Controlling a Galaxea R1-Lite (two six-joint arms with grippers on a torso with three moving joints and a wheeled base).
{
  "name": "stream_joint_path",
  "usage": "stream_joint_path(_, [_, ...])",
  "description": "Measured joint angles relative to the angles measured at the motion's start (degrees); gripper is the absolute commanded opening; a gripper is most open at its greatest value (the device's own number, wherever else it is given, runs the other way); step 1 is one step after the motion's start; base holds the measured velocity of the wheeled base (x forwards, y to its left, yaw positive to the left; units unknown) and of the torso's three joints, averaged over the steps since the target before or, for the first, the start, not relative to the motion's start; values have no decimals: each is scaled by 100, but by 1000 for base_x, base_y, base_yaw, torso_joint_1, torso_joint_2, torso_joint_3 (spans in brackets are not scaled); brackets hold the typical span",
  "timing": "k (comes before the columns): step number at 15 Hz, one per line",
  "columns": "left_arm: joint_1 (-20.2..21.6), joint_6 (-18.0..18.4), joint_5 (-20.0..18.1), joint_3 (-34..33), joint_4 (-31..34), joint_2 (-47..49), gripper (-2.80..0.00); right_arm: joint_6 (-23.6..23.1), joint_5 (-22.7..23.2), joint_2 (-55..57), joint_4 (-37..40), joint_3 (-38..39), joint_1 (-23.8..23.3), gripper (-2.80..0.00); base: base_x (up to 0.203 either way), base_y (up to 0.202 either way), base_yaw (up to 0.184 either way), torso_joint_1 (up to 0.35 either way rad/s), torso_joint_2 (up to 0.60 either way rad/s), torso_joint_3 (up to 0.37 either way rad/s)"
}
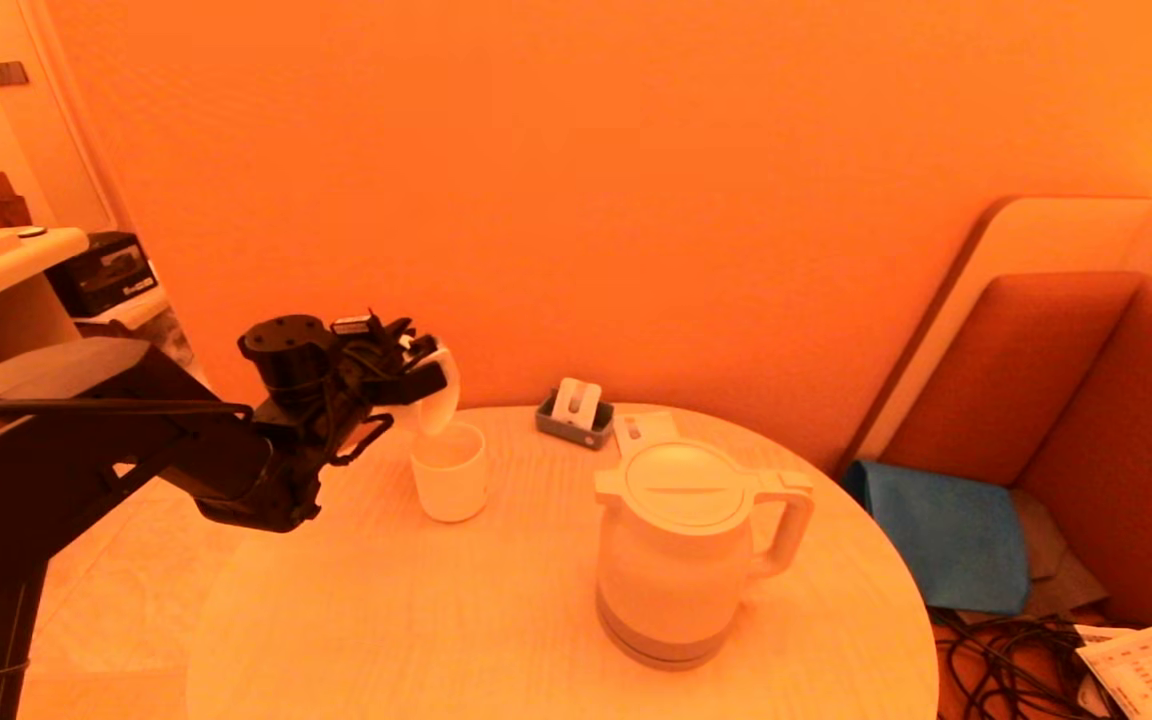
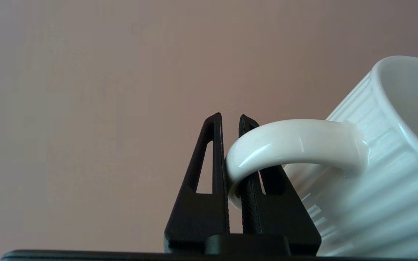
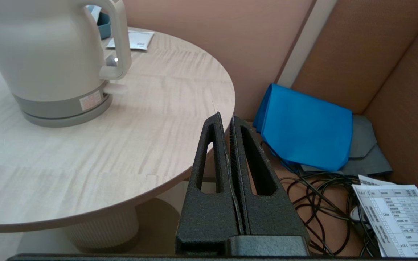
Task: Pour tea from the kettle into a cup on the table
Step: Pour water into another cup
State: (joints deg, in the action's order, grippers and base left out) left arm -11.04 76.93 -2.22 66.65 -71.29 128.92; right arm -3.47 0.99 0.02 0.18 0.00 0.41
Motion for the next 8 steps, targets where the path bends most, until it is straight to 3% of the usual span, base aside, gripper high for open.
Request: stream_joint_path(8, [-15,-17,14,30,29,-78,-280,1,0,0,-2,0,0,-280,0,0,0,0,0,0])
